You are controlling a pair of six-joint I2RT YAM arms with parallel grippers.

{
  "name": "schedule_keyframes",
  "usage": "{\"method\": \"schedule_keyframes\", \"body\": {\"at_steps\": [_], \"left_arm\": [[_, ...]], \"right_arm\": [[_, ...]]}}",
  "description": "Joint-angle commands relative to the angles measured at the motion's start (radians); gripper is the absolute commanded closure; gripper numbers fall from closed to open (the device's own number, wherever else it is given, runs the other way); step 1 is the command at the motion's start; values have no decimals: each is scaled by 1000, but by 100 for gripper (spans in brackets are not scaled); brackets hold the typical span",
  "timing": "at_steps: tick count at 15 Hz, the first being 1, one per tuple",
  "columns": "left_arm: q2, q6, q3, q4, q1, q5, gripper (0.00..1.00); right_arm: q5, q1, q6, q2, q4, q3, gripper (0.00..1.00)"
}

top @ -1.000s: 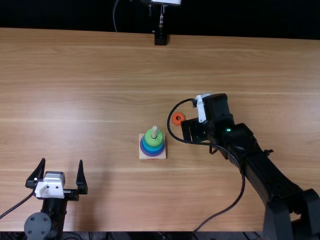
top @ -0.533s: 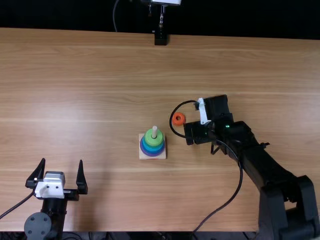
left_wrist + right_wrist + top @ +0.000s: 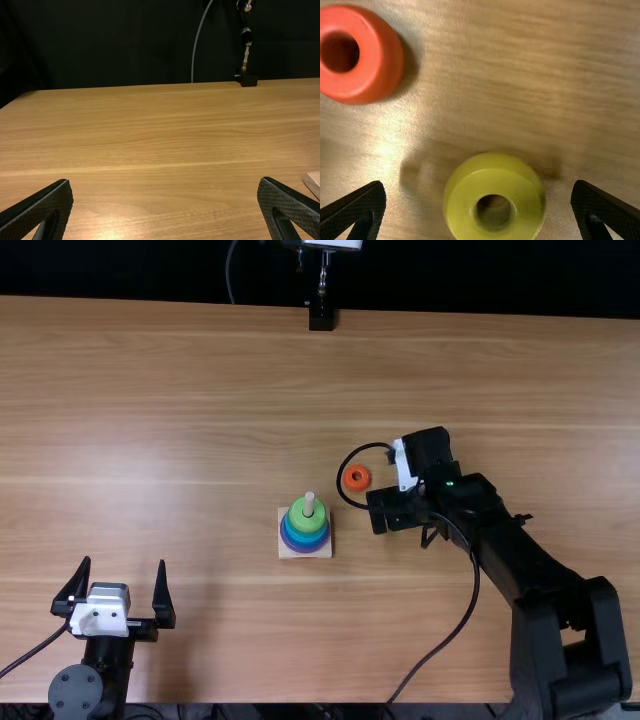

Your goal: Build the Hanoi tower: stack the rings onto the peg from bottom to top in this color order: purple, dark blue, light blue, dark green, light green, yellow, orange.

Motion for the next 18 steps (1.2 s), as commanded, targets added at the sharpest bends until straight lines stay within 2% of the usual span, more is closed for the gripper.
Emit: {"method": "schedule_keyframes", "body": {"at_steps": [1, 4, 5, 6, 7, 8, 11, 18], "left_arm": [[-11, 13, -25, -16, 11, -10, 0], [-11, 13, -25, -16, 11, -10, 0], [-11, 13, -25, -16, 11, -10, 0], [-11, 13, -25, -16, 11, -10, 0], [-11, 13, -25, -16, 11, -10, 0], [-11, 13, -25, -16, 11, -10, 0], [-11, 13, -25, -16, 11, -10, 0], [-11, 13, -25, -16, 11, -10, 0]], "right_arm": [[-5, -7, 1, 17, -3, 38, 0], [-3, -7, 1, 20, -3, 32, 0], [-3, -7, 3, 23, -3, 29, 30], [-3, -7, -1, 24, -3, 27, 55], [-3, -7, -1, 24, -1, 26, 76], [-3, -7, -1, 24, -3, 26, 90], [1, -7, -4, 23, -3, 24, 100], [-3, -7, -6, 21, -39, 39, 100]]}}
